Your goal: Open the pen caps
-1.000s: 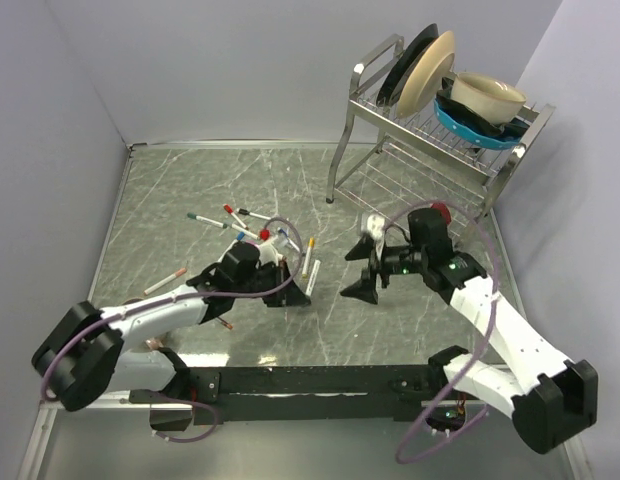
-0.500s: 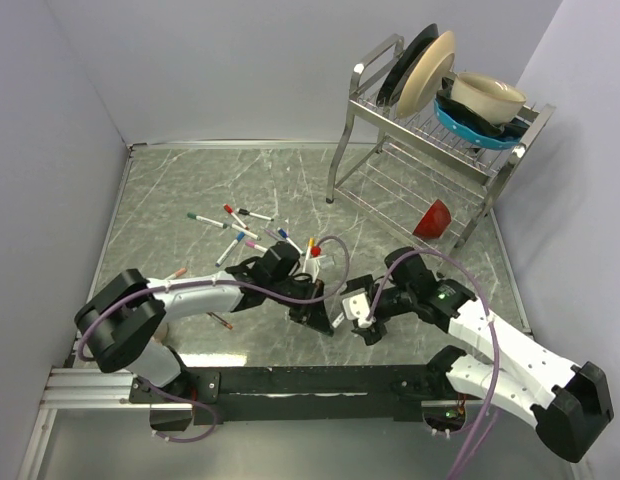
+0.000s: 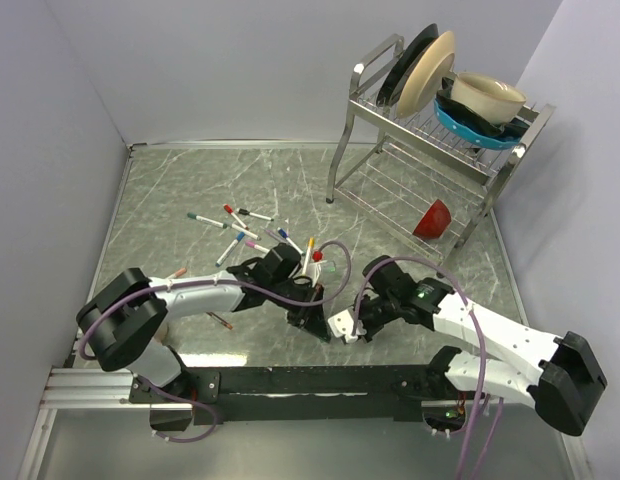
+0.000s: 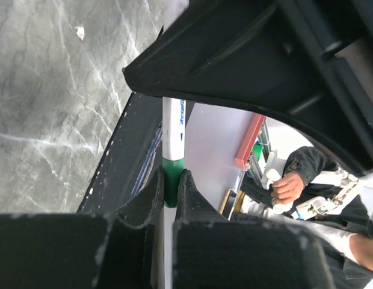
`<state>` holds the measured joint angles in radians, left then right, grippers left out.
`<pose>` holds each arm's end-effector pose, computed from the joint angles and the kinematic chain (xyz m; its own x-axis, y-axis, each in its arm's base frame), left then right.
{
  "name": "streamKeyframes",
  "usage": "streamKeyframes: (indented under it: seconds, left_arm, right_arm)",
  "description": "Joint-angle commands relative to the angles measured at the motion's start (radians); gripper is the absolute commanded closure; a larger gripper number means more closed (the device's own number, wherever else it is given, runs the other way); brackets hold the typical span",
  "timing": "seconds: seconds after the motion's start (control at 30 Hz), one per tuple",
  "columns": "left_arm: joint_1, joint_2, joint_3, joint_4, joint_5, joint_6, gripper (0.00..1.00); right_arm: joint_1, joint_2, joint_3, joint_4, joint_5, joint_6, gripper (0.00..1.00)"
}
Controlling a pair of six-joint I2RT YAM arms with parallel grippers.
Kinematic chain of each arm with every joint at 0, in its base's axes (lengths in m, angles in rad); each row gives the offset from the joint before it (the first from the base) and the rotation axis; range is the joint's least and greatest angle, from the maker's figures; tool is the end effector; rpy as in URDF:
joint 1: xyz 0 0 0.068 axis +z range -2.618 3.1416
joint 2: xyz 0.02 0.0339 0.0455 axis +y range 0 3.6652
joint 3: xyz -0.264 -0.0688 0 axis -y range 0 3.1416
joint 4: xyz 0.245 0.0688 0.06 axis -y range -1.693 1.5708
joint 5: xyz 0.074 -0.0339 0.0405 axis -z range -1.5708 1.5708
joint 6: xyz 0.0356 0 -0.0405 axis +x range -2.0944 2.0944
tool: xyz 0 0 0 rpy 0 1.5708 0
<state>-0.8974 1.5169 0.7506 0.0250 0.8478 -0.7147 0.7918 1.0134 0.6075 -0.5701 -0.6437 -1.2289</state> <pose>0.1636 -0.2479 0.1846 -0.8831 0.4116 -0.2253 0.3752 0.3311 -0.8658 0.1159 0.1478 0.2111 0.5638 -0.5016 -0.6562 -0.8183 -0.4471 -0.3612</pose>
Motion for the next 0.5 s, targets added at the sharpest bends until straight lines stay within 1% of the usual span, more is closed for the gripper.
streamKeyframes:
  seconds: [0.0, 0.03, 0.07, 0.13, 0.17, 0.2, 0.23, 0.27, 0.3, 0.33, 0.37, 0.4, 0.43, 0.47]
  left_arm:
    - [0.017, -0.099, 0.009, 0.07, -0.015, 0.023, 0.99]
    - [0.023, -0.122, 0.0, 0.084, -0.032, 0.015, 0.99]
    - [0.031, -0.186, -0.029, 0.123, -0.089, 0.005, 0.88]
    - [0.064, -0.263, -0.066, 0.16, -0.165, -0.031, 0.53]
    - [0.077, -0.35, -0.11, 0.202, -0.238, -0.043, 0.29]
    - [0.095, -0.395, -0.137, 0.226, -0.281, -0.055, 0.2]
    - [0.101, -0.44, -0.16, 0.245, -0.321, -0.077, 0.12]
    - [0.104, -0.525, -0.209, 0.262, -0.407, -0.084, 0.02]
    - [0.106, -0.564, -0.232, 0.3, -0.45, -0.092, 0.0]
    - [0.107, -0.599, -0.276, 0.317, -0.492, -0.113, 0.01]
    - [0.107, -0.66, -0.304, 0.343, -0.544, -0.133, 0.01]
    - [0.107, -0.685, -0.33, 0.405, -0.623, -0.153, 0.01]
    - [0.107, -0.708, -0.391, 0.453, -0.674, -0.196, 0.0]
    - [0.106, -0.746, -0.423, 0.501, -0.706, -0.228, 0.01]
  right_arm:
    - [0.02, -0.002, 0.038, -0.019, -0.014, 0.029, 1.0]
    - [0.02, -0.01, 0.041, -0.017, -0.016, 0.037, 1.0]
    - [0.02, -0.013, 0.044, -0.014, -0.022, 0.063, 1.0]
    - [0.014, -0.024, 0.064, -0.017, -0.054, 0.112, 1.0]
    - [0.011, -0.025, 0.073, -0.013, -0.066, 0.14, 1.0]
    - [-0.005, -0.029, 0.084, -0.01, -0.094, 0.164, 1.0]
    - [-0.012, -0.033, 0.098, -0.001, -0.102, 0.225, 1.0]
    - [-0.019, -0.038, 0.104, 0.031, -0.105, 0.267, 1.0]
    - [-0.025, -0.038, 0.11, 0.047, -0.105, 0.307, 1.0]
    - [-0.035, -0.038, 0.124, 0.061, -0.109, 0.381, 1.0]
    - [-0.045, -0.038, 0.13, 0.105, -0.106, 0.431, 1.0]
    - [-0.052, -0.038, 0.135, 0.136, -0.103, 0.489, 1.0]
    - [-0.075, -0.036, 0.144, 0.16, -0.108, 0.591, 1.0]
    - [-0.092, -0.038, 0.147, 0.221, -0.114, 0.647, 1.0]
